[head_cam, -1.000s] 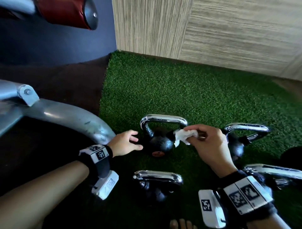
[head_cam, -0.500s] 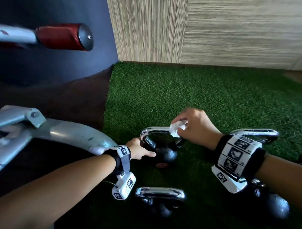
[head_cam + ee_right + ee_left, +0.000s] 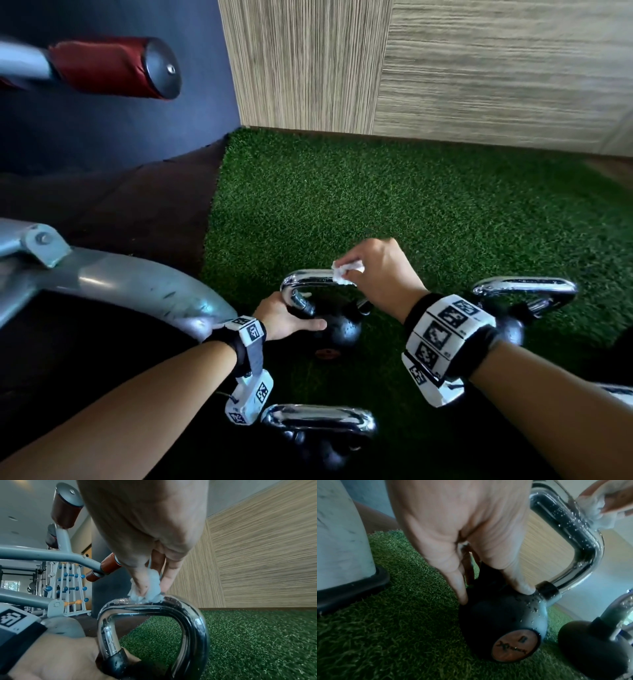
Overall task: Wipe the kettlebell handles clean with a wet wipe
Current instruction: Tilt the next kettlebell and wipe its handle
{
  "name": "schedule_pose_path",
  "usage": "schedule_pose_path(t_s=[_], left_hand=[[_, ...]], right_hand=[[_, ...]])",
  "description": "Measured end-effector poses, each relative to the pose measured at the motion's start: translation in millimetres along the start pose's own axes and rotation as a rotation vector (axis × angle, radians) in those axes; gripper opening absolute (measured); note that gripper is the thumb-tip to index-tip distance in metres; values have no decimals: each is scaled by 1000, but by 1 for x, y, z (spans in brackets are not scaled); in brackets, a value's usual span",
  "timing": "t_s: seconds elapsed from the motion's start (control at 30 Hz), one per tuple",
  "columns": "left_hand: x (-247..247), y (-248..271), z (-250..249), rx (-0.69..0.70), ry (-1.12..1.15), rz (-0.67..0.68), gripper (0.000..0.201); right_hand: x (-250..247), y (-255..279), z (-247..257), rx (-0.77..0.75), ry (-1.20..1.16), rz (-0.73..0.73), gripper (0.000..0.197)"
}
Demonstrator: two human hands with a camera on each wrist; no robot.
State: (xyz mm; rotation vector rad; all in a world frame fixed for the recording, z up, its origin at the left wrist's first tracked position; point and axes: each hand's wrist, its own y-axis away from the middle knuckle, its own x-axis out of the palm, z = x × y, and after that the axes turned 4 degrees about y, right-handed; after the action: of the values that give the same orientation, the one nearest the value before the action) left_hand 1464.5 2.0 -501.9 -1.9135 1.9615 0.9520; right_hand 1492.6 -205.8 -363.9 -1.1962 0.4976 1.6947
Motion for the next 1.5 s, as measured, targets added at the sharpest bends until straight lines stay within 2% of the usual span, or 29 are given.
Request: schedule_pose_path(t_s=[0.13,0.2,0.3,0.4,0.5,0.63,0.77,0.9,1.03,1.1,1.2,1.3,1.37,1.5], left_hand=[[1,-2,2,5,12,-21,66],[2,-4,4,14,18,-32,67],[3,-8,8,10,23,-36,72],[3,-13,12,-5,54,-22,87],[4,-12,11,11,56,-8,82],[3,-11,10,29,47,-4,80],[2,-12,11,42,25,1,91],[2,-9,9,39,13,-8,79],[2,-8,7,17,7,-5,80],[1,-8,5,16,-4,-1,80],[0,-7,5,6,6,1,79],[-1,-7,2,-3,-13,14,81],[-2,-7,1,-24,-26,11,81],[-3,-1,-4,-78,-6,-29,70]], right_hand=[[4,3,3,7,75,90,22],[0,6,-2,37,98,90,25],[-6,4,-14,76,105,72,21],[-3,-5,-17,52,163,105,23],[2,-5,-20,39,223,155,23],[-8,2,-48,142,201,179,16],[-21,6,-58,89,174,199,24],[-19,-1,-64,104,163,210,25],[-19,-10,-77,65,201,330,19],[-16,-13,-81,67,222,336,19],[-9,-12,-88,151,120,332,20],[5,-8,-96,236,-20,424,27],[19,-3,-98,313,-92,445,21],[41,12,-98,462,-304,350,19]])
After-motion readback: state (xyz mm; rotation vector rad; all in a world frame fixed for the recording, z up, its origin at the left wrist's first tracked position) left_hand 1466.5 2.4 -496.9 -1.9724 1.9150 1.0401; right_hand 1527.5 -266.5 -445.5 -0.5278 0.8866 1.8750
